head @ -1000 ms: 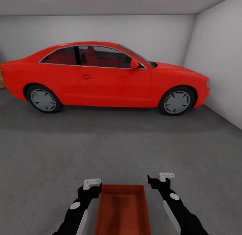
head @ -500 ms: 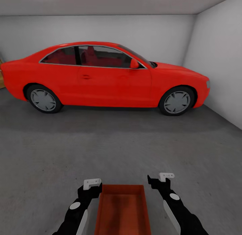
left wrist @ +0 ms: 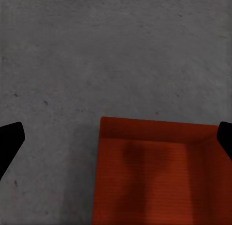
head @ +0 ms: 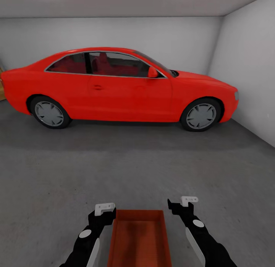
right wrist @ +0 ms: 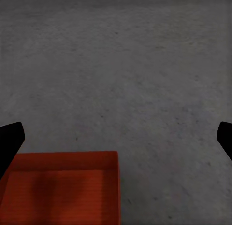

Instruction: Move the two storage containers from the living room to the garage. In the garage, place one container on the floor and stack the other container on top of it (either order is fine).

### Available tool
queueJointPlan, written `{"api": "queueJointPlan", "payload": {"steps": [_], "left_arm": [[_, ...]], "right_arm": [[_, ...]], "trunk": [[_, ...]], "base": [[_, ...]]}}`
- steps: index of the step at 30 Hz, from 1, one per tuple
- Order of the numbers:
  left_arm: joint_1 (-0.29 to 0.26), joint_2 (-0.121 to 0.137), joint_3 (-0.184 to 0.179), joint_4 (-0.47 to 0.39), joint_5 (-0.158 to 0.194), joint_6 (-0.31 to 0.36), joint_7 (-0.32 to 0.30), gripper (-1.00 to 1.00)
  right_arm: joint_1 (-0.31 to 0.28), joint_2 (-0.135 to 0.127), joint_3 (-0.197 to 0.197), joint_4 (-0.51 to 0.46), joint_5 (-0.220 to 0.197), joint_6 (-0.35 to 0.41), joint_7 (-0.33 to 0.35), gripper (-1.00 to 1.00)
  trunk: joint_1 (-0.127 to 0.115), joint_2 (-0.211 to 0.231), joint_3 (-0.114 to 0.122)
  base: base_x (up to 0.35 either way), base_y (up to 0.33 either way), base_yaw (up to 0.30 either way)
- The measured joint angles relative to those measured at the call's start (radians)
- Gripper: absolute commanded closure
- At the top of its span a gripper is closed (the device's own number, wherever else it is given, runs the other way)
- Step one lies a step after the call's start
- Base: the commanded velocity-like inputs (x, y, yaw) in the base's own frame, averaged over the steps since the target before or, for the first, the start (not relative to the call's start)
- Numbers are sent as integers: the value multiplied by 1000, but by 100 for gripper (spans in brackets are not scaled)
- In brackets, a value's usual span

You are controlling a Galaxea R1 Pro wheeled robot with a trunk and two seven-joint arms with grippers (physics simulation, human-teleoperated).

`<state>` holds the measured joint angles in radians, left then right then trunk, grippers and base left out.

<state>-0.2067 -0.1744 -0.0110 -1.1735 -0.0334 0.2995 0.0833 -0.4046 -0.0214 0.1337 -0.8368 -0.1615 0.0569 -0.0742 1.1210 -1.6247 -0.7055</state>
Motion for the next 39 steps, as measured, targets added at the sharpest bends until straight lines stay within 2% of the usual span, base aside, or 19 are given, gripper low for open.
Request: {"api": "queueJointPlan", "payload": {"steps": [38, 39], "left_arm": [[0, 0, 0, 0, 0, -1, -1, -100], [6, 0, 2, -6, 3, 2, -6, -100]], "right_arm": [[0, 0, 4, 3, 6, -2, 1, -100], [0, 6, -1, -3, 3, 4, -1, -100]], "trunk": [[0, 0, 0], [0, 0, 0]], "base": [[0, 0, 0], [0, 0, 0]]}}
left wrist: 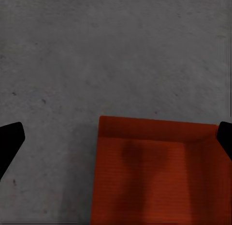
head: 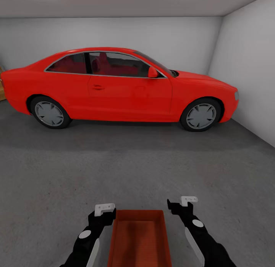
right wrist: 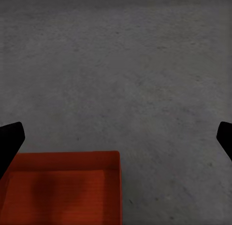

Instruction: Move the two storage containers from the living room to the garage. In the garage, place one container on the floor and stack the other container on top of it (either order is fine).

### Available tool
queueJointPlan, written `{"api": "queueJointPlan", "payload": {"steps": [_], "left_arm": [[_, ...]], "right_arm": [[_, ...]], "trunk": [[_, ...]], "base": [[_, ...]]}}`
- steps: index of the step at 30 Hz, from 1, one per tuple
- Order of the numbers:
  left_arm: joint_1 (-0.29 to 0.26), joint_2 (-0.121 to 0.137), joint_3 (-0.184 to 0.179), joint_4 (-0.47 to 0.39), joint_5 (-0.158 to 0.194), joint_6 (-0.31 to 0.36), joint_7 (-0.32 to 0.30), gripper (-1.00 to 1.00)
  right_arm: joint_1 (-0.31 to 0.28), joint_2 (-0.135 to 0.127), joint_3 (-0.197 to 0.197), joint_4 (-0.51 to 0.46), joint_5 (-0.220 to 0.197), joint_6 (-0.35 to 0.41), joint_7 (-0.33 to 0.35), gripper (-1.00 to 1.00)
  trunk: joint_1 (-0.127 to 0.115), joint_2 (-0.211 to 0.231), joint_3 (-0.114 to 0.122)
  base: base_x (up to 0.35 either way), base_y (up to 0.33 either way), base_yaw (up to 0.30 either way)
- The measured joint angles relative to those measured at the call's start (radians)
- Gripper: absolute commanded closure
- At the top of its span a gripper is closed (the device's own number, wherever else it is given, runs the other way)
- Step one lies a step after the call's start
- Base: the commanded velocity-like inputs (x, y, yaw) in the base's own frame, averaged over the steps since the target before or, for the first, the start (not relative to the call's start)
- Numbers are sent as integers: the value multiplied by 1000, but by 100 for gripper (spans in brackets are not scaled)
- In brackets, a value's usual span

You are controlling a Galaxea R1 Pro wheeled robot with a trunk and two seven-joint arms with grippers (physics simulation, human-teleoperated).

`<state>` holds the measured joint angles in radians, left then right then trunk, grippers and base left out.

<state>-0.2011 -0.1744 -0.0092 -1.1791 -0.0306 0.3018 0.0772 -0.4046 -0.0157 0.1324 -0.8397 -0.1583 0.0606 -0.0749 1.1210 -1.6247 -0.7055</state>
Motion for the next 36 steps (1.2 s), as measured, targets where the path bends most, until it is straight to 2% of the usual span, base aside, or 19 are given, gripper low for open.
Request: {"api": "queueJointPlan", "payload": {"steps": [6, 17, 36], "left_arm": [[2, 0, 0, -13, 1, -2, 1, -100], [4, 1, -2, 7, 11, -5, 0, -100], [4, 0, -7, 12, 7, -4, -1, -100]], "right_arm": [[0, 28, 2, -34, -1, -4, 1, -100], [1, 24, 3, -37, -1, -9, 3, -100], [1, 25, 5, -11, -1, -11, 4, -100]], "trunk": [[0, 0, 0], [0, 0, 0], [-4, 7, 3]], "base": [[0, 0, 0], [0, 0, 0], [0, 0, 0]]}}
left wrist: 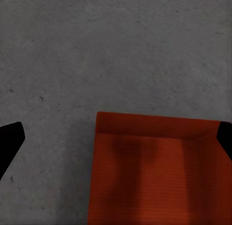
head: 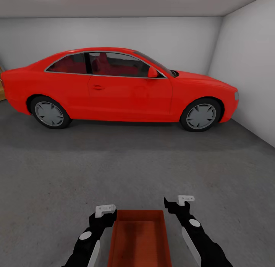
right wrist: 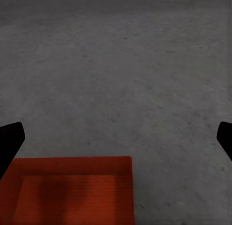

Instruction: Move the two storage containers from the living room to the garage. In the garage, place one container on the floor and stack the other container on top of it (either order is fine).

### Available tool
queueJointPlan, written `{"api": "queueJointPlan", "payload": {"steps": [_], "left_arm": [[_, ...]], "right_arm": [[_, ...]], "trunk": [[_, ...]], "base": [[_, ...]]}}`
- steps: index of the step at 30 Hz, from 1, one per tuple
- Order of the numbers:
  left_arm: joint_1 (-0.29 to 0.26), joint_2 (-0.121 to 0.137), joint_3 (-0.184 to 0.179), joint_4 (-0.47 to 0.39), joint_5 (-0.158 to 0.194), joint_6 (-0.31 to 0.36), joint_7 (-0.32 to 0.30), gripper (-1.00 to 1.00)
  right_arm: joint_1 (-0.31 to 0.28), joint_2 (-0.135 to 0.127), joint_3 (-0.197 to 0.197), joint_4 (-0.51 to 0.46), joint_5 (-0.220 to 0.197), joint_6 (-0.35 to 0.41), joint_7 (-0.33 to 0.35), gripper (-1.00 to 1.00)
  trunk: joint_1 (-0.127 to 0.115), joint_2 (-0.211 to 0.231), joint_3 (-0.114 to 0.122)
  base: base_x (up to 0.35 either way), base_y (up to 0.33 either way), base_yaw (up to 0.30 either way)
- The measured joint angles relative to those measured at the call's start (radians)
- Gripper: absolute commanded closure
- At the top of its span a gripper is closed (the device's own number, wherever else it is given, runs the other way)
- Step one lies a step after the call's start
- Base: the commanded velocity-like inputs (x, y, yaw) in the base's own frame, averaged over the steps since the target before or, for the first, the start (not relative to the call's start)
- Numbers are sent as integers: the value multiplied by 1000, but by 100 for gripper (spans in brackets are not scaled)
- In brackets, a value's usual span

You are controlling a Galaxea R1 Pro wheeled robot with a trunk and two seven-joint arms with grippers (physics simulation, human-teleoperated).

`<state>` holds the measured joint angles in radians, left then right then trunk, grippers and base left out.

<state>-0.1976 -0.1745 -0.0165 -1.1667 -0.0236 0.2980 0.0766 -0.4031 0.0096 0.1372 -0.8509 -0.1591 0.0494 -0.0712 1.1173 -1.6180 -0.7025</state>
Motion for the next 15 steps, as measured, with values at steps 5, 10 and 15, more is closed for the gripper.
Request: {"api": "queueJointPlan", "payload": {"steps": [5, 10, 15], "left_arm": [[0, 0, -3, 1, 1, 1, 0, -100], [0, 0, -4, 1, 0, 1, 0, -100], [0, 0, -4, 1, 0, 1, 0, -100]], "right_arm": [[0, 0, 0, 1, 0, 1, 0, -100], [0, 0, 0, 0, 0, 4, 0, -100], [0, -1, 0, 0, 0, 3, 0, -100]], "trunk": [[-19, 35, 16], [-38, 70, 31], [-58, 105, 47]], "base": [[0, 0, 0], [0, 0, 0], [0, 0, 0]]}}
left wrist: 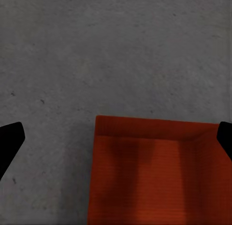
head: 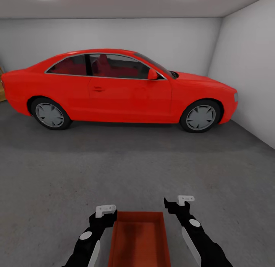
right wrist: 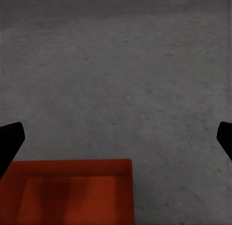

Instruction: Move the two storage containers from the living room to the garage. In the garage, place one container on the floor and stack the other container on top of it (either order is fine).

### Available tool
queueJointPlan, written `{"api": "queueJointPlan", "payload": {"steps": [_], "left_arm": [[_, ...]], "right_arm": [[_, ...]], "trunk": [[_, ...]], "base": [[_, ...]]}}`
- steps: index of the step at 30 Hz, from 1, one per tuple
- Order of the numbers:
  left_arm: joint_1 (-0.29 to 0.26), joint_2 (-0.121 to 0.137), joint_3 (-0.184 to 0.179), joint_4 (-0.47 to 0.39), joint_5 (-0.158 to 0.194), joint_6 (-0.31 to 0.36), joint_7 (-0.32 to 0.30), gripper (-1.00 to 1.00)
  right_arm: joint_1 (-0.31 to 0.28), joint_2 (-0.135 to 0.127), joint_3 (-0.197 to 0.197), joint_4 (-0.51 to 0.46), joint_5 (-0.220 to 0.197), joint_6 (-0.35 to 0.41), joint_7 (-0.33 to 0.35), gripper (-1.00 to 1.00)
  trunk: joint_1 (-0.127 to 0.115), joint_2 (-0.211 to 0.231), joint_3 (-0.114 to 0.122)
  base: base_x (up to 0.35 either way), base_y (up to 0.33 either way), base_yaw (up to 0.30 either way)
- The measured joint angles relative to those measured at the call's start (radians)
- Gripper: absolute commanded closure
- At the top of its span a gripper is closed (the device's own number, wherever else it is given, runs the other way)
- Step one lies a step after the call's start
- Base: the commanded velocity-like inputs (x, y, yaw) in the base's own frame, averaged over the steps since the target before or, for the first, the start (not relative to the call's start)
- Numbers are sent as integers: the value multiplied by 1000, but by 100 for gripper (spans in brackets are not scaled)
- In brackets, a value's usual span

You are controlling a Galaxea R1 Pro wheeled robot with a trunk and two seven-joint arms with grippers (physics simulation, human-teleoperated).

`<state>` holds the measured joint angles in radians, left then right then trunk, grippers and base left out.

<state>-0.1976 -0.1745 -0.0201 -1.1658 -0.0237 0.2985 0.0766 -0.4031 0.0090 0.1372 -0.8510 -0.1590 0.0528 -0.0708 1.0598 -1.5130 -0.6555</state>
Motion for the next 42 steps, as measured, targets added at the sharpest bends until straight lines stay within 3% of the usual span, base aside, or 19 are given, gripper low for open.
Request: {"api": "queueJointPlan", "payload": {"steps": [10, 42], "left_arm": [[0, 0, 0, 0, 0, 1, 2, -100], [0, 0, -1, 0, -3, 0, 8, -100]], "right_arm": [[0, -1, 0, 1, 0, 0, 0, -100], [0, -1, 0, 1, 0, 0, 1, -100]], "trunk": [[-38, 70, 35], [-161, 294, 184]], "base": [[0, 0, 0], [0, 0, 0]]}}
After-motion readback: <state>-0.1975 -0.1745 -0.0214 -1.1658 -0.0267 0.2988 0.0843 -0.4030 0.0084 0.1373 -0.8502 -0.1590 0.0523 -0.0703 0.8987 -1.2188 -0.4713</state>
